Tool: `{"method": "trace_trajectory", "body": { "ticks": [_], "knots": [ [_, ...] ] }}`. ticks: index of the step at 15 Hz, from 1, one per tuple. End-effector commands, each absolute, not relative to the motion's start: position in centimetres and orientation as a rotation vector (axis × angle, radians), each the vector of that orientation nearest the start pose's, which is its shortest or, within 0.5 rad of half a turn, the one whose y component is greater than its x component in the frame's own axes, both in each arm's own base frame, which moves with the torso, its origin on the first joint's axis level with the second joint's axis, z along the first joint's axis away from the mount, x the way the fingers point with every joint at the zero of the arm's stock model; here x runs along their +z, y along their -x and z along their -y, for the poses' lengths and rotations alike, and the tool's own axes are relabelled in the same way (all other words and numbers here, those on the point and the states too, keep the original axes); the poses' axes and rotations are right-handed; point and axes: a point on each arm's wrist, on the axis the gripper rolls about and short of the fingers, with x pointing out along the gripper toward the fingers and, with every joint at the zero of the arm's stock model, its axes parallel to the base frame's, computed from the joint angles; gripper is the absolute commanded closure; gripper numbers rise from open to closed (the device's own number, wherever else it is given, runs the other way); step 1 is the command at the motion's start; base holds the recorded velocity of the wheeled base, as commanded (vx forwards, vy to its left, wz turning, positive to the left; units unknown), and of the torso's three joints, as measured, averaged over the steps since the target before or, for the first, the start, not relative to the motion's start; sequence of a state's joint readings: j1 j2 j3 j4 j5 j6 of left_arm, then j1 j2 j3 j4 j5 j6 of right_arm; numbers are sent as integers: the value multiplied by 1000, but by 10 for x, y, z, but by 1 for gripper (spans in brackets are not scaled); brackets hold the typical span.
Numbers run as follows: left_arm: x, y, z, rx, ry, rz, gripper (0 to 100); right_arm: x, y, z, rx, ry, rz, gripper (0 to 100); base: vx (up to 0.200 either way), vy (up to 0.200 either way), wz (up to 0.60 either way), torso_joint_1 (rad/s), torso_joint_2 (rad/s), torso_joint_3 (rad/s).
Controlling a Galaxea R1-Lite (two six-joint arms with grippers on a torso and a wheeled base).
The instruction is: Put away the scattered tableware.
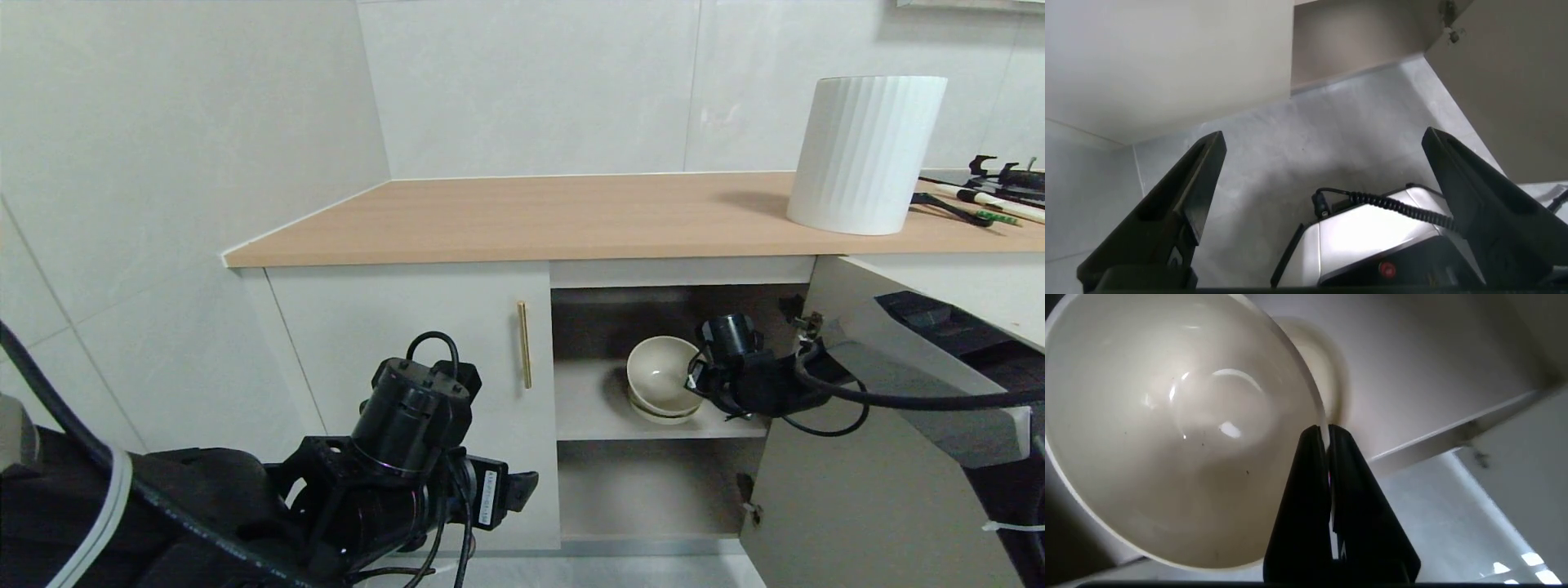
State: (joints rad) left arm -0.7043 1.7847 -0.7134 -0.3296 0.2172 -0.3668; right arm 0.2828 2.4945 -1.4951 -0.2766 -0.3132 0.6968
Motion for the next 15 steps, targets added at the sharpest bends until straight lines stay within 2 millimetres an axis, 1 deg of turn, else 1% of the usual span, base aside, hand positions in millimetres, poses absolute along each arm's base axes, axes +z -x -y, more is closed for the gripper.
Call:
{"method": "trace_trajectory", "body": {
  "ticks": [1, 8, 10, 15],
  "knots": [
    [107, -223, 183, -332, 13, -741, 0, 1, -459, -126, -267, -454, -649, 100, 0, 0, 0, 0, 0, 0],
    [106, -223, 183, -331, 12, -742, 0, -1, -463, -124, -278, -450, -663, 100, 0, 0, 0, 0, 0, 0],
    [106, -223, 183, -331, 12, -742, 0, -4, -465, -119, -291, -451, -668, 100, 0, 0, 0, 0, 0, 0],
    [106, -223, 183, -330, 12, -742, 0, -3, -466, -119, -293, -451, -669, 100, 0, 0, 0, 0, 0, 0]
  ]
}}
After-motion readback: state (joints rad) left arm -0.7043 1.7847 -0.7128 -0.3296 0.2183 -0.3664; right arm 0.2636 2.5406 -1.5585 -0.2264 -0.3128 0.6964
